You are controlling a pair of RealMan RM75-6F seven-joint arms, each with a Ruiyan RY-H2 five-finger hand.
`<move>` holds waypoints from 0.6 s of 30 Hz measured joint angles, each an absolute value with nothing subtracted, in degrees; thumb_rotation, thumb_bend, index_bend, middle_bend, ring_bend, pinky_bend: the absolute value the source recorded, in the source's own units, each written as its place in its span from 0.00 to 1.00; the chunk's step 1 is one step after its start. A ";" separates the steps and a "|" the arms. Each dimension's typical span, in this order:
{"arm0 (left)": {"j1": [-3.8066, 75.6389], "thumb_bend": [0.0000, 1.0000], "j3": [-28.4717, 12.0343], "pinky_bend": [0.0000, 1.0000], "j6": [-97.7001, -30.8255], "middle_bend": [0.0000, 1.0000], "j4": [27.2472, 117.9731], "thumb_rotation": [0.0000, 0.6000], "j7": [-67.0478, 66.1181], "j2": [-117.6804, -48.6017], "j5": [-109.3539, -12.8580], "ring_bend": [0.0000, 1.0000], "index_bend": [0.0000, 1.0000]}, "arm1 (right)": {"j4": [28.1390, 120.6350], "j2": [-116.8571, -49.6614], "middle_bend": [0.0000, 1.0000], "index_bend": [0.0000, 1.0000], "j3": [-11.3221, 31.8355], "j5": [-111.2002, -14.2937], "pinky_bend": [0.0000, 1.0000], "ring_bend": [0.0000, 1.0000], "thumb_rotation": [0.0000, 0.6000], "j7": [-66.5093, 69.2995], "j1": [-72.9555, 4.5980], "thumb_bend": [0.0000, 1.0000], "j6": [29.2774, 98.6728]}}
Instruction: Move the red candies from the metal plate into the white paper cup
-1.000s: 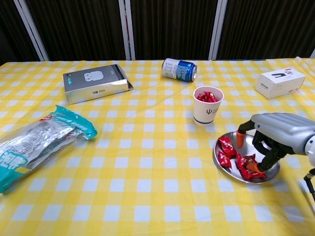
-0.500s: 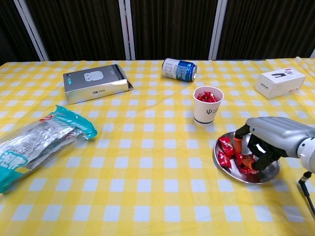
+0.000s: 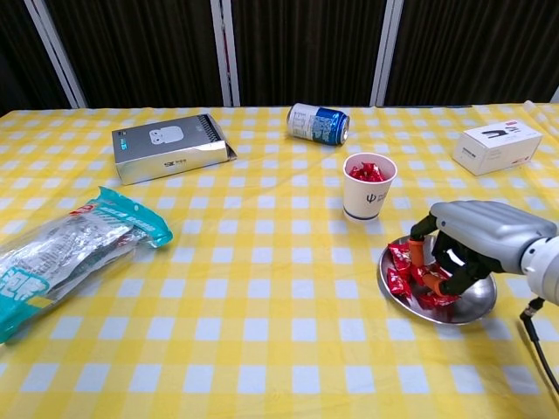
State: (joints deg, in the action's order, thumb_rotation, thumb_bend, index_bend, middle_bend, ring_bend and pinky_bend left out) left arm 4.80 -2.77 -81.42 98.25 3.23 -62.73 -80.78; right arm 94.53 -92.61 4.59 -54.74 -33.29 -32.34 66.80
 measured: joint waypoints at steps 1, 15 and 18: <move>4.81 0.04 -2.78 0.00 -81.41 0.00 98.37 1.00 3.11 -62.73 -80.77 0.00 0.00 | 95.12 -92.21 0.83 0.55 4.87 -54.98 0.95 0.84 1.00 -33.30 -32.36 0.47 67.03; 4.90 0.04 -2.78 0.00 -81.07 0.00 98.59 1.00 3.08 -62.64 -80.47 0.00 0.00 | 101.35 -87.29 0.83 0.55 11.40 -55.08 0.95 0.84 1.00 -33.34 -34.25 0.47 68.51; 4.97 0.04 -2.85 0.00 -80.83 0.00 98.62 1.00 3.17 -62.64 -80.17 0.00 0.00 | 101.35 -87.26 0.83 0.55 13.35 -54.42 0.95 0.84 1.00 -33.05 -35.43 0.47 67.99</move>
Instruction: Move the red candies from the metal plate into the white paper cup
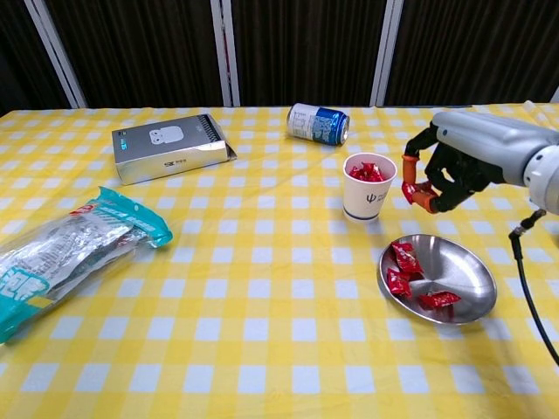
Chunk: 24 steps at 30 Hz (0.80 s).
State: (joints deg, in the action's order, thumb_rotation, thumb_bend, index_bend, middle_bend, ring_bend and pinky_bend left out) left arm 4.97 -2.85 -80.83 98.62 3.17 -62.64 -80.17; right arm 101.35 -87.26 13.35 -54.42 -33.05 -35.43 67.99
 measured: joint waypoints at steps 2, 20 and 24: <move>5.03 0.04 -2.88 0.00 -80.61 0.00 98.71 1.00 3.26 -62.62 -79.96 0.00 0.00 | 100.80 -87.45 0.83 0.55 14.75 -53.61 0.95 0.84 1.00 -33.00 -36.70 0.47 67.15; 5.42 0.04 -3.13 0.00 -79.39 0.00 99.33 1.00 3.86 -62.08 -78.80 0.00 0.00 | 86.86 -93.43 0.83 0.50 20.68 -46.71 0.95 0.84 1.00 -31.34 -44.80 0.47 61.69; 5.43 0.04 -3.07 0.00 -79.36 0.00 99.21 1.00 4.09 -62.00 -78.99 0.00 0.00 | 84.93 -94.12 0.83 0.44 20.43 -45.89 0.95 0.84 1.00 -31.18 -45.17 0.47 61.45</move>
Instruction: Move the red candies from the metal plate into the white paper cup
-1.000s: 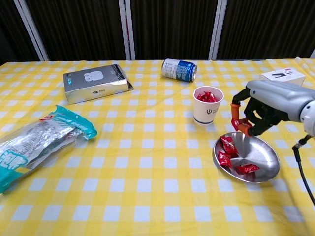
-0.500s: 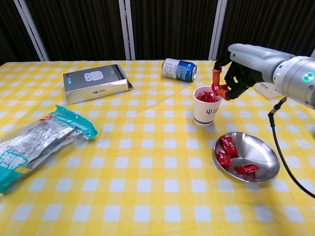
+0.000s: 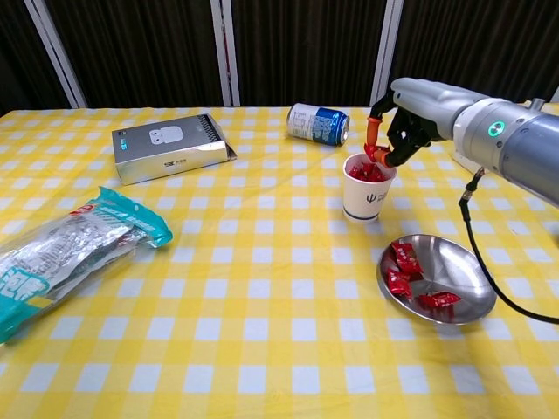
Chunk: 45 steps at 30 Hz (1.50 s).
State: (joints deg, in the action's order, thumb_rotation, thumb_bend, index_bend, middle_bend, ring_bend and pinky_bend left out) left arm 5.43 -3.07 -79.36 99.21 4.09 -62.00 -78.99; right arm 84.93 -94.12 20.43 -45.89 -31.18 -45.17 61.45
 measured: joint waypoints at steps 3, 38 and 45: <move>5.39 0.04 -3.01 0.00 -79.39 0.00 99.17 1.00 4.11 -61.98 -79.02 0.00 0.00 | 84.57 -94.29 0.83 0.39 20.10 -45.34 0.95 0.84 1.00 -31.05 -45.25 0.46 61.50; 4.90 0.04 -2.63 0.00 -81.13 0.00 98.36 1.00 3.05 -62.71 -80.62 0.00 0.00 | 99.94 -89.56 0.83 0.38 7.28 -53.76 0.95 0.84 1.00 -32.33 -36.99 0.29 70.15; 4.73 0.04 -2.58 0.00 -81.59 0.00 98.12 1.00 3.14 -62.73 -80.99 0.00 0.00 | 100.58 -90.37 0.83 0.38 4.83 -52.06 0.95 0.84 1.00 -35.41 -35.80 0.28 70.33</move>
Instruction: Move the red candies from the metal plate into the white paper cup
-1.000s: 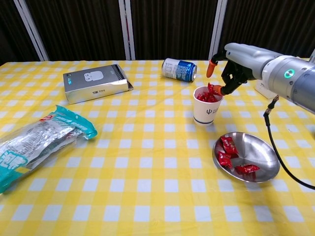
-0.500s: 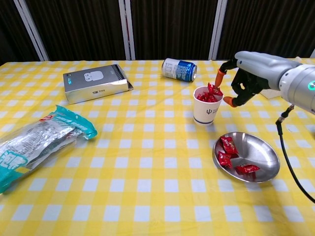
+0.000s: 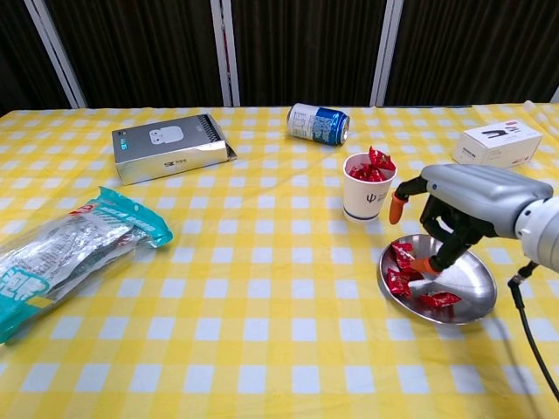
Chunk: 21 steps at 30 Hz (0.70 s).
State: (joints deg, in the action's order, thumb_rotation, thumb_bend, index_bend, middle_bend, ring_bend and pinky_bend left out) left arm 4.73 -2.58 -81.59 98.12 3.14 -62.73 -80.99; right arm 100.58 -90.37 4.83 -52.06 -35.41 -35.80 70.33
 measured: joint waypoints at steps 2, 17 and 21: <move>4.68 0.04 -2.56 0.00 -81.65 0.00 98.04 1.00 3.28 -62.71 -81.04 0.00 0.00 | 100.96 -90.46 0.83 0.38 4.44 -50.96 0.95 0.84 1.00 -36.61 -35.60 0.28 70.28; 4.65 0.04 -2.57 0.00 -81.72 0.00 98.01 1.00 3.14 -62.77 -81.11 0.00 0.00 | 102.79 -90.38 0.83 0.38 3.74 -45.78 0.95 0.84 1.00 -42.33 -35.41 0.28 70.43; 4.63 0.04 -2.55 0.00 -81.73 0.00 97.96 1.00 3.17 -62.78 -81.14 0.00 0.00 | 103.41 -89.96 0.83 0.40 3.73 -45.22 0.95 0.84 1.00 -42.95 -35.33 0.28 70.70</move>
